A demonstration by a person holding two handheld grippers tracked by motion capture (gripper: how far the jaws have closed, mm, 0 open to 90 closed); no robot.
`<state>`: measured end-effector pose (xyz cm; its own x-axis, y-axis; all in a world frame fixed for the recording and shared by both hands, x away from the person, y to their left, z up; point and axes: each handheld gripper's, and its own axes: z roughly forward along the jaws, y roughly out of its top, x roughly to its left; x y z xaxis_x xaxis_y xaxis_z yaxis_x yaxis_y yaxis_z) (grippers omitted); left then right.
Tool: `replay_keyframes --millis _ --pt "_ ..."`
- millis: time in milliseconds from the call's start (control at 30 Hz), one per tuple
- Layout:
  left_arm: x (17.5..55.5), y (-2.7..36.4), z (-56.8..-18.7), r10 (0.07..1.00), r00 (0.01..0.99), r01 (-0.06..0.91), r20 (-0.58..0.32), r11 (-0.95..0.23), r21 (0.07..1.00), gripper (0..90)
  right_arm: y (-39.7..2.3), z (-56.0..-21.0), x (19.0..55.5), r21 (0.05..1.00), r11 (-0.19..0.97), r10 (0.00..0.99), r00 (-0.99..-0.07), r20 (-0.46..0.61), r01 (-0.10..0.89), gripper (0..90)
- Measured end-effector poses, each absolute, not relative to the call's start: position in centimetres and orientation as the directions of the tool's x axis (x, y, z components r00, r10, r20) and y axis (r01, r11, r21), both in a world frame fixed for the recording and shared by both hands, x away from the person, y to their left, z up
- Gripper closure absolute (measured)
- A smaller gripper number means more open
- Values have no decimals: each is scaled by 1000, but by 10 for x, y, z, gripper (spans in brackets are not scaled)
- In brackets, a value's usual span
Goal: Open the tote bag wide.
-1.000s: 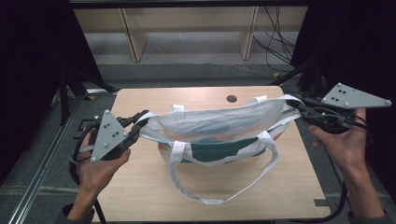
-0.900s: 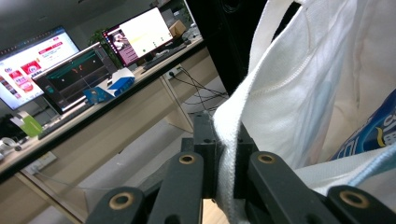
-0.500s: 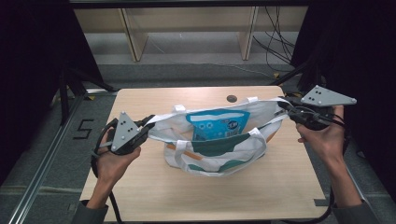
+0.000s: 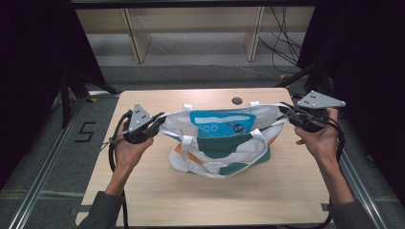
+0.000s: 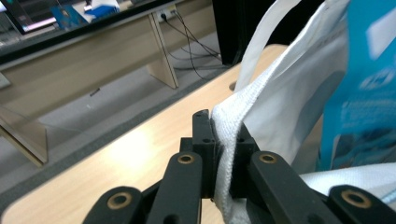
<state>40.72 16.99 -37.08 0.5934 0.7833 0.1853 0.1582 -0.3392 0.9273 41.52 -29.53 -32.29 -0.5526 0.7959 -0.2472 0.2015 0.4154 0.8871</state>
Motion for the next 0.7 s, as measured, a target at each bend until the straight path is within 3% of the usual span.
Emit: replay_keyframes --millis 233,367,433,533,700 --pt "422 169 -397 793 591 226 146 -336 914 849 -290 -339 421 864 455 791 -544 -281 216 885" --pt "435 161 -421 786 598 256 154 -370 893 848 -291 -355 429 848 457 805 -530 -267 267 884" --pt "438 155 -437 790 603 307 113 -360 881 848 -294 -368 431 834 458 813 -524 -254 306 884" --pt "444 147 -460 748 646 311 151 -438 843 849 -304 -395 434 839 442 821 -520 -235 319 884" --pt "442 144 -470 718 673 307 179 -490 816 849 -309 -409 428 832 439 817 -535 -214 338 884"
